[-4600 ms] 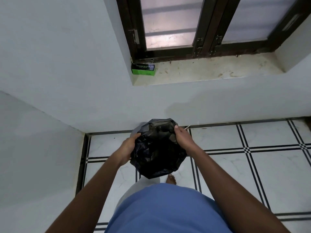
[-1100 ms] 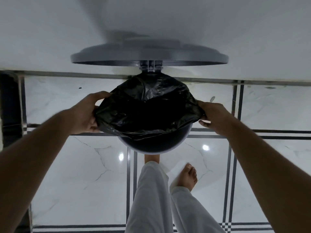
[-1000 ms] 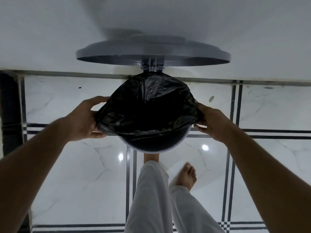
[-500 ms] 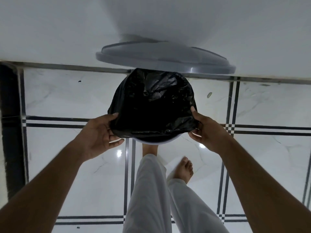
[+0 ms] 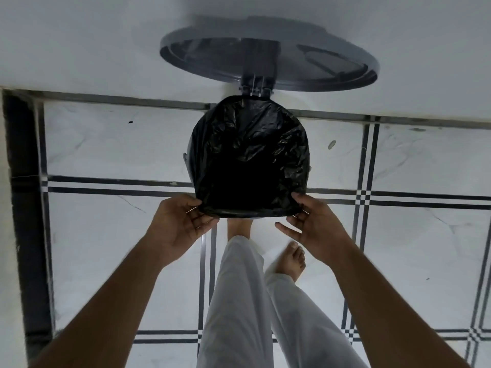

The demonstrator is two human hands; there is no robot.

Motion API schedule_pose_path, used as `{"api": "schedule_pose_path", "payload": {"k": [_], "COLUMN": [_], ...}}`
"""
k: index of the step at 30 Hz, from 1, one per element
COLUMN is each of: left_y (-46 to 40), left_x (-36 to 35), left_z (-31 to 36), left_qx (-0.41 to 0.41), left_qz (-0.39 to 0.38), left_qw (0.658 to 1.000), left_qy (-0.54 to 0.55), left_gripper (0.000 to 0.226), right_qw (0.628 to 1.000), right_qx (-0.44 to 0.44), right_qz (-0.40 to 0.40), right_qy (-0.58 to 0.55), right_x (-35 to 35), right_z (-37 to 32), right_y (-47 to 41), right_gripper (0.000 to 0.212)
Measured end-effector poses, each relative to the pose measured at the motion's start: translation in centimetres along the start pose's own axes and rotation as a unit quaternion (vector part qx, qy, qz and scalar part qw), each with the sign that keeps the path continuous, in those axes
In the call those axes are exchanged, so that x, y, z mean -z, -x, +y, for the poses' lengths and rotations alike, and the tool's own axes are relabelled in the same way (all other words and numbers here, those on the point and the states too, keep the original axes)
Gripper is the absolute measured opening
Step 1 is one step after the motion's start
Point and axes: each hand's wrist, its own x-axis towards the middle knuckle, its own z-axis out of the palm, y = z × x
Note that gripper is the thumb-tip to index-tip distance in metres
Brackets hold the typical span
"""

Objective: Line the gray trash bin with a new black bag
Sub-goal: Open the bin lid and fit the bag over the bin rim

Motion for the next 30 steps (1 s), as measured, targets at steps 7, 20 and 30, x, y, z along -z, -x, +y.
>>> {"api": "schedule_pose_path", "payload": {"k": [7, 20, 30], "left_y": [-1.1, -1.8, -1.2], "left_x": [-1.2, -1.1, -1.3], "left_z": [-1.8, -3.2, -4.1], "left_qx": [-0.045, -0.046, -0.043], "left_qz": [0.115, 0.16, 0.152], "left_qw": [0.987, 0.974, 0.98], "left_qy": [-0.1, -0.154, -0.118], "left_gripper": [0.01, 0.015, 0.022], "right_qw": [0.984, 0.99, 0.977], "right_qx": [0.072, 0.037, 0.106], "right_qz": [0.163, 0.092, 0.178], "right_qy": [-0.003, -0.097, -0.047], "right_x": [-2.0, -0.8, -1.7], "right_z": [2.4, 5.0, 5.1], "right_y": [-1.1, -0.7, -0.5], "right_gripper": [0.024, 0.024, 0.027]}}
